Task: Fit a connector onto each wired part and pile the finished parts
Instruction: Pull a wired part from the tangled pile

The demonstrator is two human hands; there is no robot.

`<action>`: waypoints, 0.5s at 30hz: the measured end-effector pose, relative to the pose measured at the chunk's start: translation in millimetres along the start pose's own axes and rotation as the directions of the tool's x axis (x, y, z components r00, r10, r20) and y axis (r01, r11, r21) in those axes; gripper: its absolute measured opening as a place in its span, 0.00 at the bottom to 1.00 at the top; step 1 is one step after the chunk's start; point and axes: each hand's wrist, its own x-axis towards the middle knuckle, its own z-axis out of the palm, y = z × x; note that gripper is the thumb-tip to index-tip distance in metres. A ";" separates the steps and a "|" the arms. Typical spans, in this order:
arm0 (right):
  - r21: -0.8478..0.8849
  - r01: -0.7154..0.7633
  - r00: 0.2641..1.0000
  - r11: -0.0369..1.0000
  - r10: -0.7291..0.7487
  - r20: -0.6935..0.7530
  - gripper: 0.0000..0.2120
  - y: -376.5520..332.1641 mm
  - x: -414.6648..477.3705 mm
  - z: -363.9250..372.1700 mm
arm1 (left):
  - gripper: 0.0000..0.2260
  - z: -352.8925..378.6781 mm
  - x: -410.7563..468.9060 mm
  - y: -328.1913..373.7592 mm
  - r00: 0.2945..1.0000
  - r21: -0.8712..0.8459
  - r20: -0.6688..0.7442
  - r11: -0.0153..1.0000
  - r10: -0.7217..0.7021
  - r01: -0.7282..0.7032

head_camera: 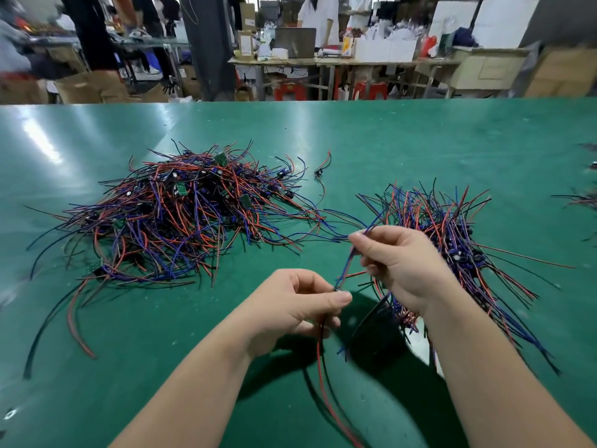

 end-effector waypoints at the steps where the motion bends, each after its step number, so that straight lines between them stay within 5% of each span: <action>1: 0.033 -0.005 0.999 0.999 0.006 -0.054 0.03 -3.4 1.3 -5.2 | 0.08 -0.8 -1.7 0.3 0.998 0.051 0.051 0.998 -0.024 0.021; 5: 0.127 0.016 0.977 0.992 0.011 -0.214 0.03 -11.4 4.5 -22.9 | 0.06 -2.0 -6.5 0.6 0.972 0.182 0.221 0.983 -0.074 0.033; 15: 0.265 0.096 0.922 0.959 0.015 -0.388 0.09 -11.6 10.8 -25.6 | 0.06 -7.0 -10.9 1.9 0.881 -0.026 0.441 0.984 0.171 -0.178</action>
